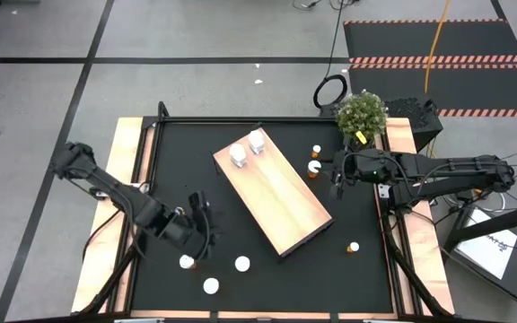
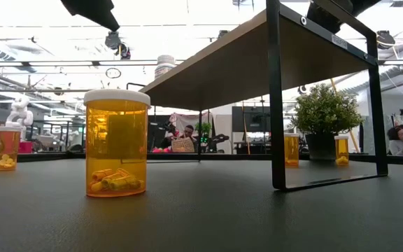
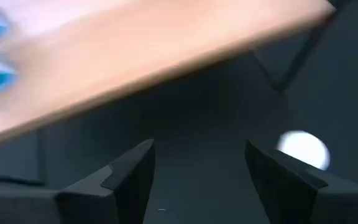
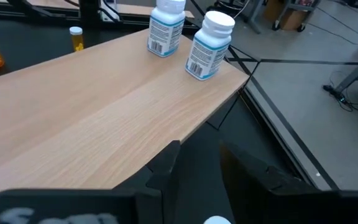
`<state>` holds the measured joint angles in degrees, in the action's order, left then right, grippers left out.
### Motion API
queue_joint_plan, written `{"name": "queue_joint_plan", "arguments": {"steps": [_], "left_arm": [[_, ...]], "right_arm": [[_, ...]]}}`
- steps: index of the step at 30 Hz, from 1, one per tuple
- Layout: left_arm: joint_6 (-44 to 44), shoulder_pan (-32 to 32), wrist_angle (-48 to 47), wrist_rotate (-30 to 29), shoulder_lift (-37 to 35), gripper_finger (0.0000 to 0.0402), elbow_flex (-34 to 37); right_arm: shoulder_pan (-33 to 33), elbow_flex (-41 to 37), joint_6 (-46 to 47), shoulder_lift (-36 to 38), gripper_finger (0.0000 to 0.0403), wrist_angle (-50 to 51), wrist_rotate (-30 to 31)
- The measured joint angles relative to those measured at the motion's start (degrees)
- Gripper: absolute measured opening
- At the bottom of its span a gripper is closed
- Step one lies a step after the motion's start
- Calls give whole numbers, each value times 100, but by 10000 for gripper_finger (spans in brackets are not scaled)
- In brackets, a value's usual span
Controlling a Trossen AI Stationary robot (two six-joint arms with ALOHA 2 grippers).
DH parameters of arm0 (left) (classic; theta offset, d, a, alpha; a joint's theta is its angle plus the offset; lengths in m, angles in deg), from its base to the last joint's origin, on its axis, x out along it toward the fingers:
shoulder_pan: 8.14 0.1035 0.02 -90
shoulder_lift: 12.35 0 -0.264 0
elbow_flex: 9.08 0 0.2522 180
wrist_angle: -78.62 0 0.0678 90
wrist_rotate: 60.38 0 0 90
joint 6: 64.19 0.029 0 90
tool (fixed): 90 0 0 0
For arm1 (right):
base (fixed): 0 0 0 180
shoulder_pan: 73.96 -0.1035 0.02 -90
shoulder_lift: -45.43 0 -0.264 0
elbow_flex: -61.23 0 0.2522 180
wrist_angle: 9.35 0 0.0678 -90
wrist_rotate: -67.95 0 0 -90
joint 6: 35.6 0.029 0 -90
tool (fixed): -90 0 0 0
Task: Pick and place medicine bottles onto shelf by color
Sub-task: Put the orange capsule bottle on the shelf
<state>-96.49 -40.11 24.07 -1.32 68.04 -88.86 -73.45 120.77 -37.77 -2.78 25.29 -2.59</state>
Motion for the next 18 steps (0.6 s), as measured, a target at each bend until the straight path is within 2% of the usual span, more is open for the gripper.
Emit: {"name": "queue_joint_plan", "arguments": {"steps": [4,8,12,18], "left_arm": [[362,-214,601,13,354,249,0],[627,-262,1240,468,671,260,0],[849,-282,1694,798,928,298,0],[950,-284,1753,1001,1313,354,0]], "right_arm": [[0,0,49,0,105,-2,-2],[-2,0,194,0,105,-2,-4],[-2,0,318,0,105,3,-24],[-2,0,303,0,105,50,-24]]}}
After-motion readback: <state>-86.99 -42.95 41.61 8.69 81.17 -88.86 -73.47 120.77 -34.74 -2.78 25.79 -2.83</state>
